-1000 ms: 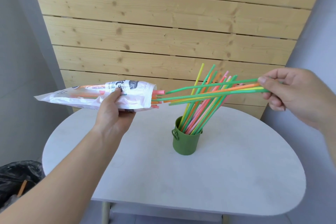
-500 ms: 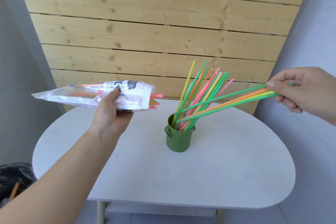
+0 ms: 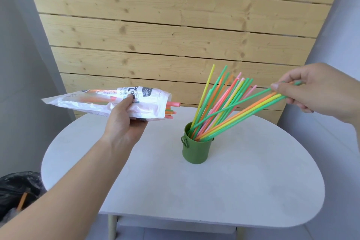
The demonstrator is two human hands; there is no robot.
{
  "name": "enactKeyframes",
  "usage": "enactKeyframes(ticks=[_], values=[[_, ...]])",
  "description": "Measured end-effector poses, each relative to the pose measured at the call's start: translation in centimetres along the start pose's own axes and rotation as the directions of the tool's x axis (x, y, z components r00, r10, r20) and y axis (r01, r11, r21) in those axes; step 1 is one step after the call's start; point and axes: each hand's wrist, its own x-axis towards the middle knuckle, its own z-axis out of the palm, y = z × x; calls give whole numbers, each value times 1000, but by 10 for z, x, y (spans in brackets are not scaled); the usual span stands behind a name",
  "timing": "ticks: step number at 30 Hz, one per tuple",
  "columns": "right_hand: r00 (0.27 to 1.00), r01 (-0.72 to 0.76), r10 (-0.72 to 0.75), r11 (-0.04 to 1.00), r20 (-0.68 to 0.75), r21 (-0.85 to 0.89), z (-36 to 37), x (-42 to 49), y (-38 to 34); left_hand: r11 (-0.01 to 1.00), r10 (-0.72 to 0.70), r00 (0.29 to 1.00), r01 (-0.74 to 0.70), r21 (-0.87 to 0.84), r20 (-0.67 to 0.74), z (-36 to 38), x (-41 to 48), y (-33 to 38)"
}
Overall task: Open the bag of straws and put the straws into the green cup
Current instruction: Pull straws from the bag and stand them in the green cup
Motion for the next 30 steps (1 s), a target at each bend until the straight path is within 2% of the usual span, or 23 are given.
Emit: enactKeyframes(ticks=[8, 11, 14, 23, 30], values=[[996, 81, -78, 990, 30, -119, 34, 29, -34, 999, -12, 1000, 12, 45, 10, -4, 1, -1], [993, 117, -121, 982, -18, -150, 47, 38, -44, 998, -15, 1000, 14, 54, 4, -9, 4, -3], [987, 136, -145, 985, -69, -109, 63, 46, -51, 999, -14, 1000, 14, 50, 4, -12, 7, -1], [975, 111, -103, 993, -196, 28, 101, 66, -48, 999, -7, 1000, 7, 46, -12, -14, 6, 5], [936, 160, -172, 985, -309, -65, 101, 66, -45, 999, -14, 1000, 14, 33, -6, -12, 4, 6]])
